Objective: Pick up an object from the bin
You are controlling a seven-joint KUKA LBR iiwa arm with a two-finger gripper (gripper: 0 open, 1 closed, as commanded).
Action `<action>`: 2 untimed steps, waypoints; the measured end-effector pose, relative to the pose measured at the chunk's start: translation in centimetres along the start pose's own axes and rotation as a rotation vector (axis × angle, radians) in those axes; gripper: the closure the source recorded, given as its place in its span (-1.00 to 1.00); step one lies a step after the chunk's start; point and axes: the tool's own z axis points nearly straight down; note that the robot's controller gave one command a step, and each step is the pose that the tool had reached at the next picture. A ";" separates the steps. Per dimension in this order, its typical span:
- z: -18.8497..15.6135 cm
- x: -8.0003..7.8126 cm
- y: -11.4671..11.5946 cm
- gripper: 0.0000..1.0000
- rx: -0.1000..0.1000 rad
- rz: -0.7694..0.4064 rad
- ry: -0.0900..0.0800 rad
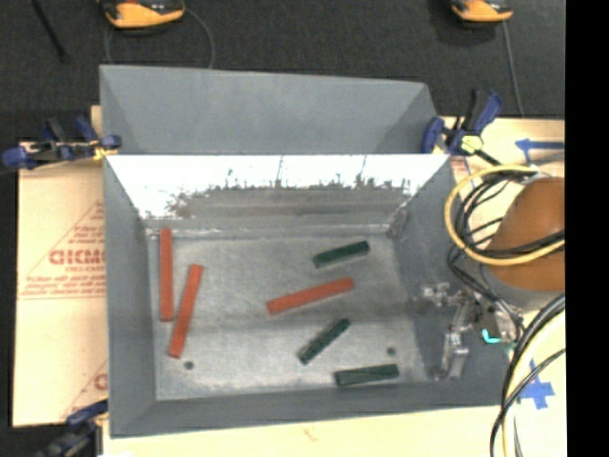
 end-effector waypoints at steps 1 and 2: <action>5.9 -2.4 5.0 -1.00 -0.001 -0.017 -0.006; 5.6 -5.5 15.0 -1.00 -0.003 -0.030 -0.010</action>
Offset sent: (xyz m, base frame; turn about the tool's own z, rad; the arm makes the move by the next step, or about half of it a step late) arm 0.0231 0.0480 -0.0578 -0.0120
